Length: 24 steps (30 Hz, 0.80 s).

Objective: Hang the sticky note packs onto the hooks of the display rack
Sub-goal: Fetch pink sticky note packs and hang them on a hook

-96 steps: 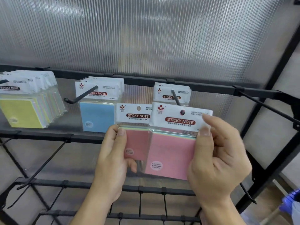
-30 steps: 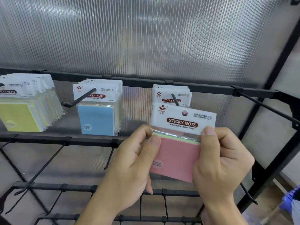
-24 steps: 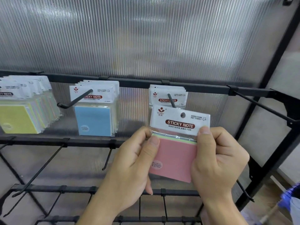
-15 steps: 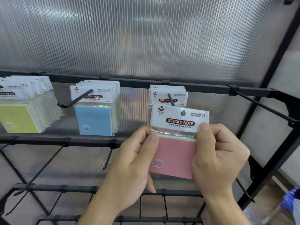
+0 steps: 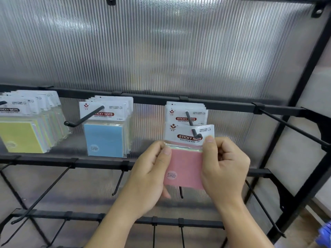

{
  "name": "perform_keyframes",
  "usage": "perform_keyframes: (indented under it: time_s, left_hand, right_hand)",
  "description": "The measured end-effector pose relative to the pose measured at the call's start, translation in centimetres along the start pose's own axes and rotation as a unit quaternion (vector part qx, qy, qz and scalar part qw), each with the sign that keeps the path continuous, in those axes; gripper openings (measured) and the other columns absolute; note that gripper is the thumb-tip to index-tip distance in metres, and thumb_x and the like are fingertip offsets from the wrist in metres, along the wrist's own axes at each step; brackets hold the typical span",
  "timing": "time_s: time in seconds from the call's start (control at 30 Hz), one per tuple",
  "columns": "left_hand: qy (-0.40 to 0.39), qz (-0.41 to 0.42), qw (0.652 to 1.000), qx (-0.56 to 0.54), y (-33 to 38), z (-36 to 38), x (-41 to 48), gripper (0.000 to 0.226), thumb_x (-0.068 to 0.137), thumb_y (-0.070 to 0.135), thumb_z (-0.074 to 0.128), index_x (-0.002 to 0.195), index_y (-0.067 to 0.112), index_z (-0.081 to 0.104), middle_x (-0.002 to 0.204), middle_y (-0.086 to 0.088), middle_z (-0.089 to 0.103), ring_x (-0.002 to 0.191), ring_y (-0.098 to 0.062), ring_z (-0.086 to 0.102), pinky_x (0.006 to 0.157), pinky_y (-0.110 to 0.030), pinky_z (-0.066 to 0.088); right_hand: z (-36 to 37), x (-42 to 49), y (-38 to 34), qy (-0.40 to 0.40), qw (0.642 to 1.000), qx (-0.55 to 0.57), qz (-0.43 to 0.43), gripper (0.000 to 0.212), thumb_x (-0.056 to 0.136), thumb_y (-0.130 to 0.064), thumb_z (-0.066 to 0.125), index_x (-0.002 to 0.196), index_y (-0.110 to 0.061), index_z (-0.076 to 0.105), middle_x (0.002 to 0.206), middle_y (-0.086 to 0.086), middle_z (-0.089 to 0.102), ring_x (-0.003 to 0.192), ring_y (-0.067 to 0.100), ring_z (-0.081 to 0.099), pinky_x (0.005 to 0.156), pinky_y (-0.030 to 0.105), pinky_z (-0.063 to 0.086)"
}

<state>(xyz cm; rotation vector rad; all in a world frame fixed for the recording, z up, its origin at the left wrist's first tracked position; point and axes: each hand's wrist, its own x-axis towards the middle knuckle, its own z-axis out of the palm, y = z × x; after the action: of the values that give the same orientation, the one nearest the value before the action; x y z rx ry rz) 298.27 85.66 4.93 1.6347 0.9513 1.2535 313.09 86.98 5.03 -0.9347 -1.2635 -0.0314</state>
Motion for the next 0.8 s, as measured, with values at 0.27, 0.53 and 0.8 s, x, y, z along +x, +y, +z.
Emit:
perform_keyframes:
  time_s: [0.27, 0.53, 0.8]
  left_hand:
    - [0.062, 0.054, 0.967, 0.241, -0.5, 0.0, 4.5, 0.031, 0.100, 0.042, 0.034, 0.098, 0.023, 0.057, 0.077, 0.013, 0.059, 0.069, 0.007, 0.055, 0.052, -0.007, 0.039]
    - [0.108, 0.064, 0.879, 0.460, 0.0, -0.6, 5.9, 0.031, 0.101, 0.046, 0.033, 0.085, 0.028, 0.053, 0.070, 0.015, 0.051, 0.063, -0.002, 0.049, 0.048, -0.019, 0.029]
    - [0.126, 0.045, 0.807, 0.576, -0.2, -0.4, 1.3, 0.035, 0.096, 0.045, 0.040, 0.108, 0.018, 0.058, 0.100, 0.003, 0.059, 0.081, -0.018, 0.057, 0.054, -0.026, 0.032]
  right_hand:
    - [1.6, 3.0, 2.7, -0.041, 0.993, -0.113, -0.003, 0.034, 0.094, -0.026, 0.050, 0.067, -0.007, 0.059, 0.055, -0.001, 0.058, 0.054, 0.014, 0.053, 0.049, 0.023, 0.040]
    - [1.5, 3.9, 2.9, -0.081, 0.977, -0.196, 0.025, 0.033, 0.095, -0.036, 0.052, 0.071, -0.013, 0.057, 0.059, -0.004, 0.058, 0.055, 0.014, 0.055, 0.055, 0.029, 0.041]
    - [0.3, -0.1, 1.3, -0.153, 0.948, -0.272, -0.059, 0.022, 0.082, -0.021, 0.068, 0.066, -0.015, 0.054, 0.055, -0.004, 0.056, 0.043, 0.018, 0.049, 0.038, 0.022, 0.030]
